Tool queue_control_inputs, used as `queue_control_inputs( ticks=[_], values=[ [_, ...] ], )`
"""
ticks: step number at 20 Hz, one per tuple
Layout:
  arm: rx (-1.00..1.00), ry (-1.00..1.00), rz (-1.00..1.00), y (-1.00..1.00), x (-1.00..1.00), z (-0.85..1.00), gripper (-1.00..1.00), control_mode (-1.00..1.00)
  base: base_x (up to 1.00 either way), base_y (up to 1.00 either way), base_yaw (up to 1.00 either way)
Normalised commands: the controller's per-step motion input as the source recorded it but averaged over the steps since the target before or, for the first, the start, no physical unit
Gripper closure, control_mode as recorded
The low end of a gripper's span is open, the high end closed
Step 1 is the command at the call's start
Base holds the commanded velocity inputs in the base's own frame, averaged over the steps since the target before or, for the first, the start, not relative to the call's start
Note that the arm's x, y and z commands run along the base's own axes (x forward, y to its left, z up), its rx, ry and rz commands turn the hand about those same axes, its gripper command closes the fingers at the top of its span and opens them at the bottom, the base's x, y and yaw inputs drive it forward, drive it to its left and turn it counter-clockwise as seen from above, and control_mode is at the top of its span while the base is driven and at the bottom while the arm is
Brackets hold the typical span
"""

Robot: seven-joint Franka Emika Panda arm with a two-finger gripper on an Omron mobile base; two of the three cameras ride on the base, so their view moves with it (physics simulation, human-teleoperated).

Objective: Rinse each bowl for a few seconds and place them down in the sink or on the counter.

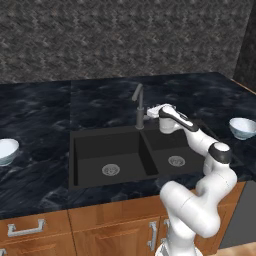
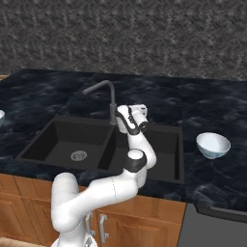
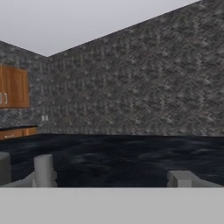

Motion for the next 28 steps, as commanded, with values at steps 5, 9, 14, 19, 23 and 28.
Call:
queue_control_inputs(
  ticks=[5, 9, 14, 19, 23, 28],
  values=[
    [0.02, 0.0, 0.0, -0.28, 0.03, -0.1, 1.0, -1.0, 0.0, 0.0, 0.0],
    [0.02, 0.0, 0.0, -0.47, 0.0, -0.11, 1.0, -1.0, 0.0, 0.0, 0.0],
    [0.03, 0.0, 0.0, -0.51, 0.0, -0.15, 1.0, -1.0, 0.0, 0.0, 0.0],
    [0.06, 0.03, -0.01, -0.63, 0.0, -0.14, 1.0, -1.0, 0.0, 0.0, 0.0],
    [0.07, 0.07, -0.01, -0.6, 0.0, -0.2, 1.0, -1.0, 0.0, 0.0, 0.0],
    [0.04, 0.09, -0.01, -0.49, 0.04, -0.29, 1.0, -1.0, 0.0, 0.0, 0.0]
  ],
)
